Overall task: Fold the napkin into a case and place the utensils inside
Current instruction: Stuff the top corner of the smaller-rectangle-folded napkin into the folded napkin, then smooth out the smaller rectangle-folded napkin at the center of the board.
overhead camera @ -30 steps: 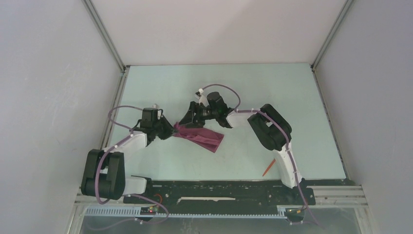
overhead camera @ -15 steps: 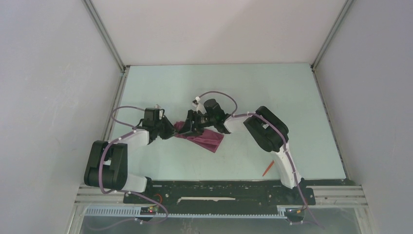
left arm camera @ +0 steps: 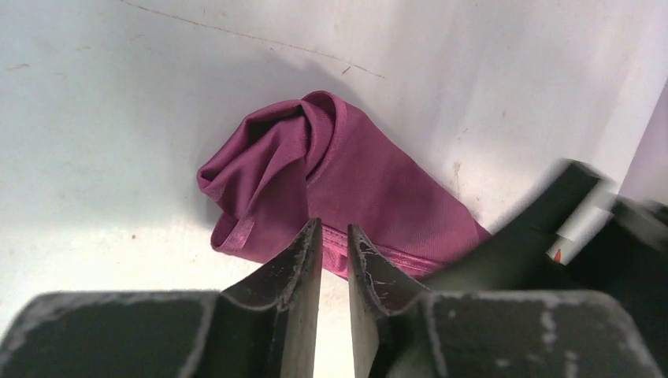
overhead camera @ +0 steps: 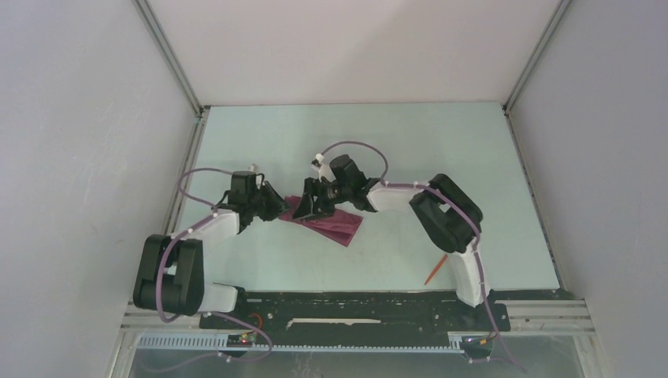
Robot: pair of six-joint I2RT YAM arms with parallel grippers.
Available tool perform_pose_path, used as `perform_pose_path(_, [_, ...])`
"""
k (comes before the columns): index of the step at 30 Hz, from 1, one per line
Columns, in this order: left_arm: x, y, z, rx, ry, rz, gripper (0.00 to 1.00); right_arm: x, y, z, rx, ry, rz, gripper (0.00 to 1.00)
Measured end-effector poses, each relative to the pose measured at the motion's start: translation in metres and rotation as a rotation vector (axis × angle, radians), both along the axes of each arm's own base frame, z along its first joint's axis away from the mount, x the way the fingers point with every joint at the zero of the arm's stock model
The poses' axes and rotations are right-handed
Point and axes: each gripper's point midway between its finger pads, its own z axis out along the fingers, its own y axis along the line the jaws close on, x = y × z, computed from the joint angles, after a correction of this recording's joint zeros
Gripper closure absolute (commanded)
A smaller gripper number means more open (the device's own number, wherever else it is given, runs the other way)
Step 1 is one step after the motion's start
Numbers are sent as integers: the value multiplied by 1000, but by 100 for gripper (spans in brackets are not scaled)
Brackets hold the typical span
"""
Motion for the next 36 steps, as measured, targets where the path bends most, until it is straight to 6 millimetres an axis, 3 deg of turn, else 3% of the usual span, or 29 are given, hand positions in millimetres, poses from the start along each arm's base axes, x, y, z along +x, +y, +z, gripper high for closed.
perform_pose_path(5, [2,-7,-19,-21,57,-24,80,-10,-27,56,-63,-200,50,29])
perform_pose_path(8, [6,-9,-27,-21,79,-27,81,-11,-49,70,-148,-362,78,35])
perform_pose_path(12, [11,-7,-29,-8,80,-17,81,-2,-83,47,-400,-552,118,45])
perform_pose_path(17, [12,-5,-30,3,78,-16,82,-6,-110,11,-661,-657,248,45])
perform_pose_path(20, [12,-5,-30,4,80,-16,82,-3,-109,1,-739,-705,311,44])
perform_pose_path(24, [12,-5,-31,7,79,-14,81,1,-105,-6,-787,-743,362,52])
perform_pose_path(30, [10,-4,-29,9,81,-16,67,6,-107,-18,-847,-766,387,54])
perform_pose_path(36, [4,-7,-5,25,29,-36,59,7,-109,-23,-865,-771,397,49])
